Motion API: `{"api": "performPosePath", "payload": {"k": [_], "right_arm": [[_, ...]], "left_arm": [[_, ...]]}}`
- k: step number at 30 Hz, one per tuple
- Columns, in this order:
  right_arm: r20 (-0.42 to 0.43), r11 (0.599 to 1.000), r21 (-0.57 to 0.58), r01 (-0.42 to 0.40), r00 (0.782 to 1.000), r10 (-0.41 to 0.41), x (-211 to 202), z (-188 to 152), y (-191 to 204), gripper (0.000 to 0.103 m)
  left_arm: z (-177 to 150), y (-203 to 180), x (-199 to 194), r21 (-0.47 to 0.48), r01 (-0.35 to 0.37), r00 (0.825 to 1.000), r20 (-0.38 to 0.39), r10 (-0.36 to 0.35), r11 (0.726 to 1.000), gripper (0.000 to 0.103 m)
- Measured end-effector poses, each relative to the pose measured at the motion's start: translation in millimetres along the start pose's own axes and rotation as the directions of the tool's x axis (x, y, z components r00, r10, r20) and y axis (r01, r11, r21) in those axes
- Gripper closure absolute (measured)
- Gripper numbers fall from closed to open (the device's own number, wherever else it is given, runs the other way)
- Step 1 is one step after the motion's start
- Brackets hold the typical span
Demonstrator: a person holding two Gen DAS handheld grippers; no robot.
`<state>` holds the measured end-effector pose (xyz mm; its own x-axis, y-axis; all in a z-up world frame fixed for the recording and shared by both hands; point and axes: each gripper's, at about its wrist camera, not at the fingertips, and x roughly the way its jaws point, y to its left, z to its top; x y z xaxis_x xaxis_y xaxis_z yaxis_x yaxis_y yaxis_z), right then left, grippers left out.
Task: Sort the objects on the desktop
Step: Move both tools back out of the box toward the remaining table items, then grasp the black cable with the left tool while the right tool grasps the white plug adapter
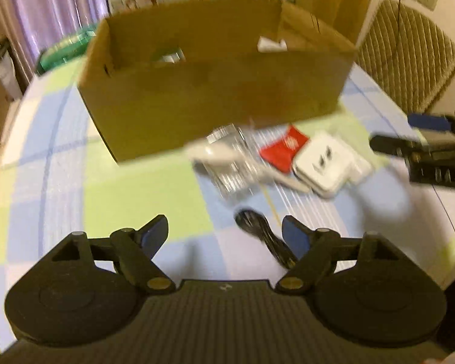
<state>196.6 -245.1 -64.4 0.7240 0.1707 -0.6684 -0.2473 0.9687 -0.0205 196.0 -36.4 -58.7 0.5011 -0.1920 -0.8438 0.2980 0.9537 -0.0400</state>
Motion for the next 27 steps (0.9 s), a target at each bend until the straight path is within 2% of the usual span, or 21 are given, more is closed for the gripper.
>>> {"api": "performPosePath", "payload": {"k": [5,8,13,17,23,27], "right_arm": [[-0.029,1.000,-0.007,0.023,0.999,-0.023,5,-2,-5,0.022],[-0.044,1.000,0.001,0.010,0.999,-0.010,7,-2,-7,0.022],[-0.060,1.000,0.012,0.009,0.998,-0.009,12,-1,-11,0.022],[-0.081,1.000,0.023,0.009,0.997,-0.007,18,-1,-15,0.022],[-0.084,1.000,0.021,-0.019,0.996,0.021,19,-1,-13,0.022],[-0.089,0.998,0.013,-0.058,0.994,0.059,23,-2,-9,0.022]], "left_arm": [[-14,-14,14,-0.005,-0.009,1.000,-0.005,0.008,1.000,0.032],[-15,-19,25,-0.007,0.005,1.000,-0.005,-0.005,1.000,0.042],[-14,-28,41,-0.009,0.031,0.999,-0.023,-0.031,0.999,0.045],[-16,-32,53,0.016,0.024,0.998,-0.052,-0.023,1.000,0.066],[-18,-26,51,0.055,0.009,0.998,-0.069,-0.005,0.998,0.088],[-17,-16,49,0.067,0.009,0.996,-0.089,-0.003,0.998,0.089]]}}
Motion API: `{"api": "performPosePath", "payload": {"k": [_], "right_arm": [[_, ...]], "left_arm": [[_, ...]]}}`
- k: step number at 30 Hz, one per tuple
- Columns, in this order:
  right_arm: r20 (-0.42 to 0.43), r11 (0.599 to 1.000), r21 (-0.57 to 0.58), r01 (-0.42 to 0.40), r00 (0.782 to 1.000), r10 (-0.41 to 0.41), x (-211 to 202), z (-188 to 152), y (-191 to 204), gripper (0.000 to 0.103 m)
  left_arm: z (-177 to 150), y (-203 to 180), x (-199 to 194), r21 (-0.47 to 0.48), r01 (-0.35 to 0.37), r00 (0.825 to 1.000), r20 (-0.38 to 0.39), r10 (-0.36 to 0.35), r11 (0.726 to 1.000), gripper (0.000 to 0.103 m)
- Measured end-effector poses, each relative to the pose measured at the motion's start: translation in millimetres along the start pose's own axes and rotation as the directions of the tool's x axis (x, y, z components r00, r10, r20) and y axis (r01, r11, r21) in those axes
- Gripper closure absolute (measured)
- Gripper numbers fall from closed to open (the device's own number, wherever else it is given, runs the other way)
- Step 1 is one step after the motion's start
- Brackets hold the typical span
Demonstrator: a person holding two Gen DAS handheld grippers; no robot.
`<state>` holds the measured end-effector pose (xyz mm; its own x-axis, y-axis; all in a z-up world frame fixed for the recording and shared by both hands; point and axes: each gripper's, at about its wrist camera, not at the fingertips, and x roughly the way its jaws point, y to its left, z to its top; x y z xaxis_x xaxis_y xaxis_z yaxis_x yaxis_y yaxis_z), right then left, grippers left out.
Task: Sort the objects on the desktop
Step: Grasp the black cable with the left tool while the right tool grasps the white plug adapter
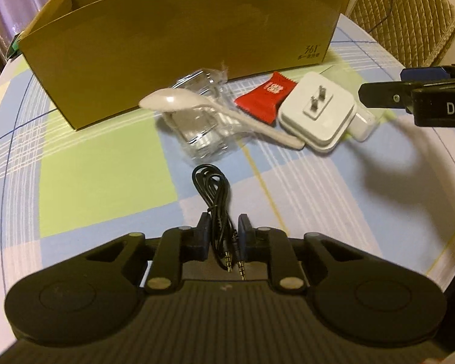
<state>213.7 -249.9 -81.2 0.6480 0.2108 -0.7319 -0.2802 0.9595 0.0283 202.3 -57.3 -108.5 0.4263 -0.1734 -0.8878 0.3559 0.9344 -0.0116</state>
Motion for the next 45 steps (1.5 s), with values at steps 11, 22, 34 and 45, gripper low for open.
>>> {"api": "performPosePath", "payload": {"k": [11,22,34,45], "right_arm": [[-0.019,0.976,-0.207,-0.068,0.998,0.066,19,-7,35,0.028],[-0.054,0.941,-0.336,-0.029,0.998,0.012,49,-20,51,0.036],[-0.045,0.946,-0.325,-0.017,0.999,0.002,53,-15,53,0.042],[-0.058,0.988,-0.131,-0.083,0.995,0.076,37,-9,38,0.043]], "left_arm": [[-6,24,-6,-0.035,-0.018,1.000,-0.008,0.017,0.999,0.089],[-4,26,-5,-0.062,-0.014,1.000,0.013,0.015,0.998,0.087],[0,33,-3,-0.110,-0.013,1.000,0.017,0.015,0.994,0.088],[0,35,-13,-0.101,-0.028,0.999,0.033,0.032,0.994,0.089]]}}
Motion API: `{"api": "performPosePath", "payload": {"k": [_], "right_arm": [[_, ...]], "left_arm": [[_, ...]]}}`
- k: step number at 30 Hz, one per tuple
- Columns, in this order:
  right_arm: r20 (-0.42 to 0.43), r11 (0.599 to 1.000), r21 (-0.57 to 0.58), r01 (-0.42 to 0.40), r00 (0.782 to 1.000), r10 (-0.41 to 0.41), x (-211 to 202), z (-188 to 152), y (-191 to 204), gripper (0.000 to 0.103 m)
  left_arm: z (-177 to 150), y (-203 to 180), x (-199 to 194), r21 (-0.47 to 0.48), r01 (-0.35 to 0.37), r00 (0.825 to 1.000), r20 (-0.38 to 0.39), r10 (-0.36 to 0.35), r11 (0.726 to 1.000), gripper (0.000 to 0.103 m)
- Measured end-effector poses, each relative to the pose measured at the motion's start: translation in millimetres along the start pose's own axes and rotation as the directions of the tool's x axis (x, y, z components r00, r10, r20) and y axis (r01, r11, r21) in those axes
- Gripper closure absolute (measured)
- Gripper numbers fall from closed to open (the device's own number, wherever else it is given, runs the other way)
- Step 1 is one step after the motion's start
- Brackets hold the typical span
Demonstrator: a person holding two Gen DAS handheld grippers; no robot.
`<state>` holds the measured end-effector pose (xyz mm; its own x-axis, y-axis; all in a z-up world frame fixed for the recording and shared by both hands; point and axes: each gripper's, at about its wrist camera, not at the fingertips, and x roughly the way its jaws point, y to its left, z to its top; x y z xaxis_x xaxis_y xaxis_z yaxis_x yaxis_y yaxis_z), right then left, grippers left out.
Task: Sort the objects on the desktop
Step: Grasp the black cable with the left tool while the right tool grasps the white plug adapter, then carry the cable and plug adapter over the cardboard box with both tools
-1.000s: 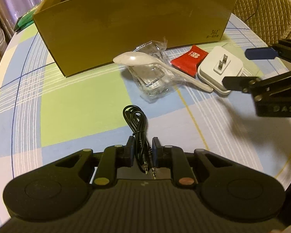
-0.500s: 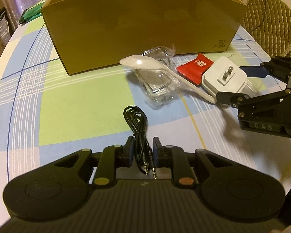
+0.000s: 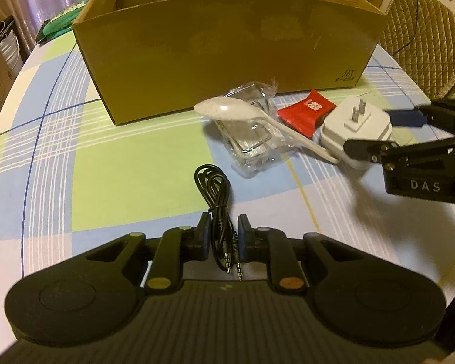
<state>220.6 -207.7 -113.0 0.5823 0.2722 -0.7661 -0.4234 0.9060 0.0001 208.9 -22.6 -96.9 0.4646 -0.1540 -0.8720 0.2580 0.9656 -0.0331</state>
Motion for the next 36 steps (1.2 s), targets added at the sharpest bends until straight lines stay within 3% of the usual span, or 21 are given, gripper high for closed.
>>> {"api": "performPosePath", "payload": {"k": [3,6,12,24,36], "right_arm": [[-0.022,0.995,0.081,-0.057,0.998,0.059,-8,-5,-3,0.043],[-0.031,0.993,0.083,-0.079,0.996,0.082,-17,-9,0,0.043],[-0.091,0.994,0.084,-0.075,0.992,0.082,-2,-19,2,0.043],[-0.111,0.998,0.042,-0.041,0.993,0.045,11,-19,9,0.039],[0.000,0.994,0.101,-0.051,0.999,0.051,-15,-8,3,0.041]], "left_arm": [[1,0,0,-0.002,0.001,1.000,0.002,-0.001,1.000,0.089],[2,3,-2,-0.009,0.000,1.000,0.007,0.000,1.000,0.089],[2,-1,-3,0.005,0.013,1.000,0.000,-0.013,1.000,0.089],[-6,-7,3,0.031,0.022,1.000,-0.011,-0.022,0.999,0.089],[-3,-3,-18,0.025,0.021,0.998,0.051,-0.023,0.999,0.089]]}}
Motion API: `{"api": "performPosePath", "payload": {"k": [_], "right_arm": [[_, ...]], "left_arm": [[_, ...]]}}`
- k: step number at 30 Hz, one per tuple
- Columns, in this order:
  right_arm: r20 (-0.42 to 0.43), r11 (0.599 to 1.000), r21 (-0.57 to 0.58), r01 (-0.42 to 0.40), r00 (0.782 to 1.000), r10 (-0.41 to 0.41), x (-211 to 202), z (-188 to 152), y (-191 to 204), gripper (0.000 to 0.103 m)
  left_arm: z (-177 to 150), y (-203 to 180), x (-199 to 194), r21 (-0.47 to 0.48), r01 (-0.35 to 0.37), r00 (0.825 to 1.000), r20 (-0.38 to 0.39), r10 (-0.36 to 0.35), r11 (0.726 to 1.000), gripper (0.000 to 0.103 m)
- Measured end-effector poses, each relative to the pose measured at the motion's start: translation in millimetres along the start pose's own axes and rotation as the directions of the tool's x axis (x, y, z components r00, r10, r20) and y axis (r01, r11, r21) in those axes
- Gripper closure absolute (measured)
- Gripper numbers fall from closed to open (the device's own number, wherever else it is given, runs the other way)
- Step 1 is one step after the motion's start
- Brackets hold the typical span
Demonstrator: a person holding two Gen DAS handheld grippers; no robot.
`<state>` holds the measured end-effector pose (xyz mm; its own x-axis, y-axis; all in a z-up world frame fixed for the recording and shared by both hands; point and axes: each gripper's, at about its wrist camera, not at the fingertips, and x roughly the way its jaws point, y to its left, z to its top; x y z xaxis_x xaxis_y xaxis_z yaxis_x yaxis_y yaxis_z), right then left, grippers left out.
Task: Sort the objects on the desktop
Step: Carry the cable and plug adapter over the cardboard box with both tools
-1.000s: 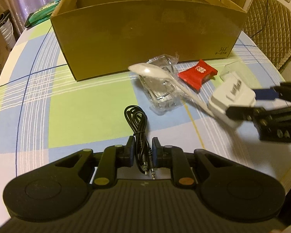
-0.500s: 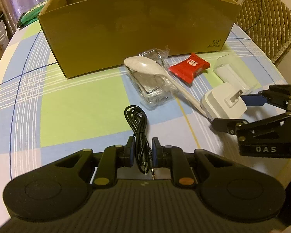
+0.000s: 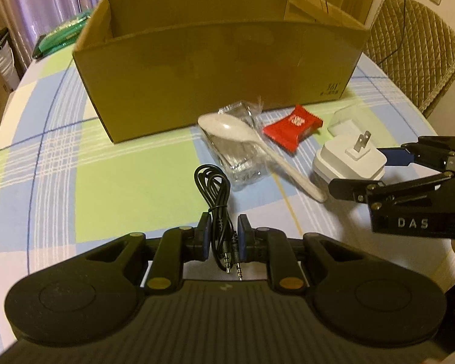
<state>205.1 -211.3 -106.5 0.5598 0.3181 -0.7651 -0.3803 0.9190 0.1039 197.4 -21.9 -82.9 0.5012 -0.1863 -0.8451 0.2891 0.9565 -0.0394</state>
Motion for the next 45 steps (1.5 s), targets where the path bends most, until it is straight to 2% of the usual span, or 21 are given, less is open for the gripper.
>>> {"api": "performPosePath", "payload": {"k": [5,13,23,35,45], "right_arm": [[0.056,1.000,0.006,-0.012,0.998,0.012,-11,5,2,0.041],[0.171,0.999,-0.032,0.014,0.985,-0.008,-33,22,8,0.041],[0.297,0.996,-0.073,0.046,0.955,-0.022,-50,71,18,0.041],[0.343,0.997,-0.055,0.047,0.939,-0.025,-29,122,9,0.041],[0.341,0.998,-0.041,0.048,0.940,-0.031,-19,135,7,0.041]], "left_arm": [[5,1,-12,0.004,-0.012,0.999,0.034,0.012,1.000,0.089],[25,-2,-40,0.019,-0.023,0.992,0.122,0.020,1.000,0.089],[69,6,-67,0.010,-0.032,0.973,0.230,0.029,0.999,0.089],[113,33,-60,-0.044,-0.047,0.963,0.262,0.057,0.998,0.089],[125,49,-50,-0.069,-0.052,0.964,0.258,0.068,0.996,0.089]]}}
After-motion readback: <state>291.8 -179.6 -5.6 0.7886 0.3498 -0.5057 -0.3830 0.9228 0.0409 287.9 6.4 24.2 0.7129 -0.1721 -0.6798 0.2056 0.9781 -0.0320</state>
